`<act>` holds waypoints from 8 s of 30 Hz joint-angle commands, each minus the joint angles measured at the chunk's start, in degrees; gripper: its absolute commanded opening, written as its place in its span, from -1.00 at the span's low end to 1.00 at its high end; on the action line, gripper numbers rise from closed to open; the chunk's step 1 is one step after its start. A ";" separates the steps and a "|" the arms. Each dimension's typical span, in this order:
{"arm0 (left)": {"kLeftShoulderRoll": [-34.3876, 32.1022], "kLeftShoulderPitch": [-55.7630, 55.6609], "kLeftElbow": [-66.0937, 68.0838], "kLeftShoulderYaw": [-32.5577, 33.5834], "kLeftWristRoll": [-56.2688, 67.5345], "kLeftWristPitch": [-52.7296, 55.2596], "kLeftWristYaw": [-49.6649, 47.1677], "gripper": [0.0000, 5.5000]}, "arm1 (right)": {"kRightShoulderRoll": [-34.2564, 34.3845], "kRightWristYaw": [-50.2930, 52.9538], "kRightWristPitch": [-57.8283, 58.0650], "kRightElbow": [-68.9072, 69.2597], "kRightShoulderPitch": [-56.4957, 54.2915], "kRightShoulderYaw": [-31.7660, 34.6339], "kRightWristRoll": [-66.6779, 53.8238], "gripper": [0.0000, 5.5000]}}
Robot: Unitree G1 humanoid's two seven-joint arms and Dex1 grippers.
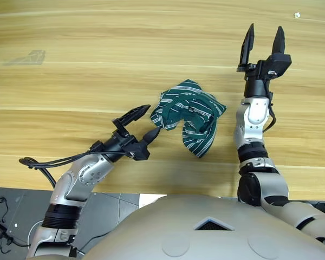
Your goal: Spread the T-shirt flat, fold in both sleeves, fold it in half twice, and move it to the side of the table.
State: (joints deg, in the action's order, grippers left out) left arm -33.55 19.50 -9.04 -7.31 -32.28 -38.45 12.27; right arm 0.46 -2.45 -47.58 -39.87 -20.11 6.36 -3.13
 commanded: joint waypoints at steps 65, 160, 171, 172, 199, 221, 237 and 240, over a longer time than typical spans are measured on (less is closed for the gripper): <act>-1.26 -13.78 10.11 -10.25 -15.18 1.73 -12.17 -1.00 | 0.70 0.38 -1.12 -4.36 -2.85 -0.94 0.69 0.30; 2.42 -48.80 -22.83 -7.07 15.68 61.39 28.18 -1.00 | -39.20 -43.83 52.04 71.16 42.62 -13.68 -17.01 -0.99; -5.80 -46.16 -20.21 0.62 17.28 57.53 29.15 -1.00 | -63.94 -64.86 30.91 45.33 1.13 -10.77 3.33 -0.99; -6.27 -46.34 -19.67 1.02 17.38 57.16 29.07 -1.00 | -64.12 -65.55 29.85 42.56 -2.41 -12.42 5.82 -0.99; -28.00 -60.88 -9.19 6.17 22.56 40.06 44.34 -1.00 | -65.91 -58.50 12.98 21.38 -29.61 -15.30 0.86 -0.99; -12.42 -79.01 24.62 -18.53 20.76 37.99 51.01 -1.00 | -49.07 -65.10 32.34 2.46 -40.91 -31.65 7.81 -0.99; 5.23 -119.59 84.65 -24.79 0.67 34.12 -12.12 -1.00 | -40.39 10.02 30.51 -35.68 -73.07 -54.28 51.82 -0.99; 6.34 -113.18 85.30 -28.47 -3.61 28.62 -6.45 -1.00 | -38.58 7.41 26.17 -36.38 -69.08 -52.72 50.60 -0.99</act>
State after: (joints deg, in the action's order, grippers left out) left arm -24.90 -100.15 73.99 -33.81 -33.34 -8.54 2.27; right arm -37.77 8.34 -19.68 -73.50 -94.49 -47.13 47.56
